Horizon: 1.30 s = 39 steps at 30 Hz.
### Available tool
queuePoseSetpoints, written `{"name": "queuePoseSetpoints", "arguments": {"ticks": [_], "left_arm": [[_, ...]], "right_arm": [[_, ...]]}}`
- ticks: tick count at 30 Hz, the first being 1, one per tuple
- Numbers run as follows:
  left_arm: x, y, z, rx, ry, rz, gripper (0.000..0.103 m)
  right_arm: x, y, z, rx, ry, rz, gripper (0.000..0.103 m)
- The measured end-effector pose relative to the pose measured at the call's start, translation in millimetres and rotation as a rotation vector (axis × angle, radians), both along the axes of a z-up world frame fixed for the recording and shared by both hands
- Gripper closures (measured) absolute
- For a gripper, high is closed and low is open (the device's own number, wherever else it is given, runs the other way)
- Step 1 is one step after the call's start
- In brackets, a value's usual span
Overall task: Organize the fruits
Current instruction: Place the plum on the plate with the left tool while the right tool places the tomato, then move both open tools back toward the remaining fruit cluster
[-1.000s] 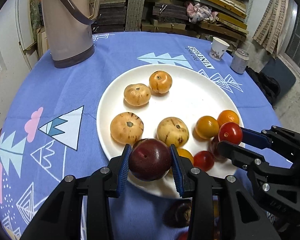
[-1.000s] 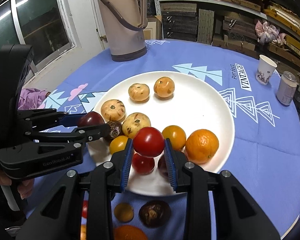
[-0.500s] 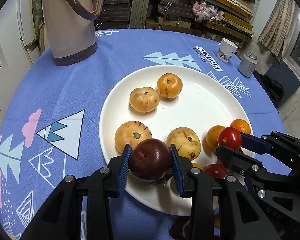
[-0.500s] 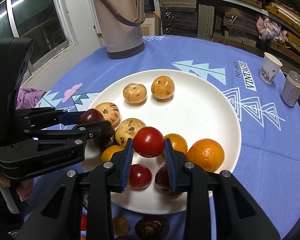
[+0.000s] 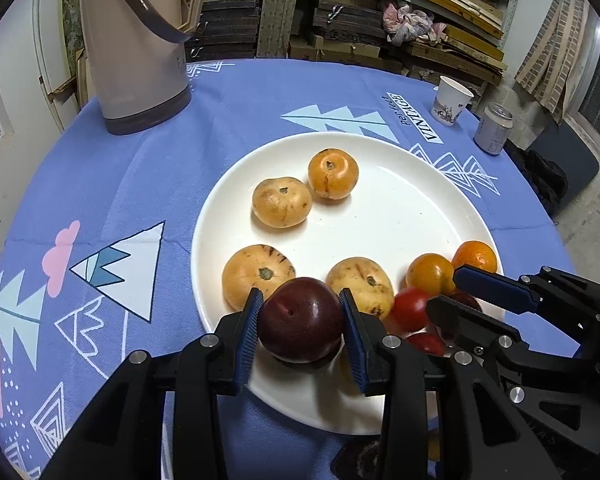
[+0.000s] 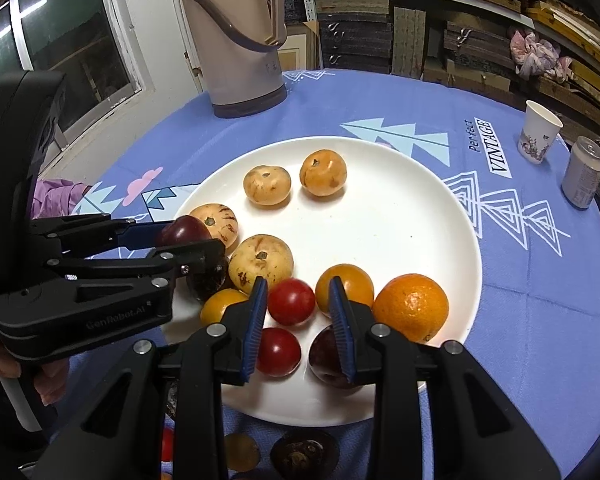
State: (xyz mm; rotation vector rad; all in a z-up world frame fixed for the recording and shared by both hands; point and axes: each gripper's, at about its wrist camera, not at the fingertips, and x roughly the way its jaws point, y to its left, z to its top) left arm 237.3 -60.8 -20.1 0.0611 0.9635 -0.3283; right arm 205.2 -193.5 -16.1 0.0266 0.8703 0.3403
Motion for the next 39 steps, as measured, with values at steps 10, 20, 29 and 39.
{"name": "queuePoseSetpoints", "arguments": {"ticks": [10, 20, 29, 39], "left_arm": [[-8.5, 2.8, 14.2, -0.011, -0.059, 0.004, 0.049], [-20.0, 12.6, 15.6, 0.001, -0.059, 0.011, 0.049], [-42.9, 33.6, 10.7, -0.003, -0.041, 0.032, 0.048], [-66.4, 44.1, 4.7, -0.005, -0.027, 0.039, 0.046]], "right_arm": [[-9.8, -9.2, 3.4, 0.026, -0.004, -0.018, 0.068], [-25.4, -21.9, 7.4, 0.054, -0.011, -0.052, 0.057], [-48.5, -33.9, 9.8, 0.076, -0.018, -0.081, 0.051], [-80.5, -47.2, 5.3, 0.088, -0.013, -0.118, 0.039]]}}
